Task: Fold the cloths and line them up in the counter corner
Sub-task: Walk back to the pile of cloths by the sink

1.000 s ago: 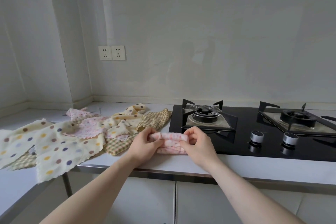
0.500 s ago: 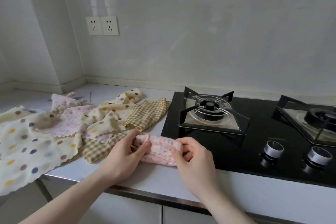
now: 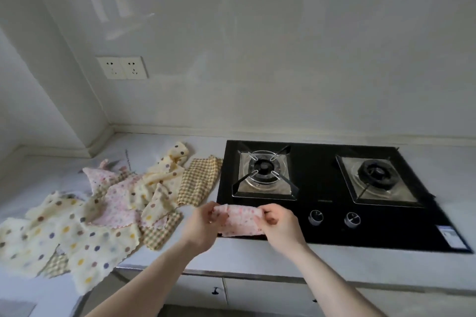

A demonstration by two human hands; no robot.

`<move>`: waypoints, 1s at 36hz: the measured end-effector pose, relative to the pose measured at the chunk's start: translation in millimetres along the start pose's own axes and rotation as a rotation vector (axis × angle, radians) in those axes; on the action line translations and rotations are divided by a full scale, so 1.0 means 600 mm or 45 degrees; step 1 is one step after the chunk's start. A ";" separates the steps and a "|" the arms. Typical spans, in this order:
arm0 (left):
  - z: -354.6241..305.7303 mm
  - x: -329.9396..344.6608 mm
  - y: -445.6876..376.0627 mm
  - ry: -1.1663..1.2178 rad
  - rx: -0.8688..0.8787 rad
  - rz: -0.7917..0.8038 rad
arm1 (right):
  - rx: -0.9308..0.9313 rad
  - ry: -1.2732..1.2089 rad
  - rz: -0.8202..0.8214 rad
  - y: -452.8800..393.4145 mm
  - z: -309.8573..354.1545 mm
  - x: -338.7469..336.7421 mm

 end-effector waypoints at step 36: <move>-0.571 0.723 0.135 -0.269 0.426 0.496 | 0.445 0.006 -0.287 0.240 -0.384 -0.798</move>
Point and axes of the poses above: each hand's wrist, its own y-axis away from the middle knuckle, its own x-axis out of the palm, z = x × y, the point moved 8 cm from there along -y, towards the middle knuckle, and after that the axes turned 14 degrees about y, right-handed, at the moved point
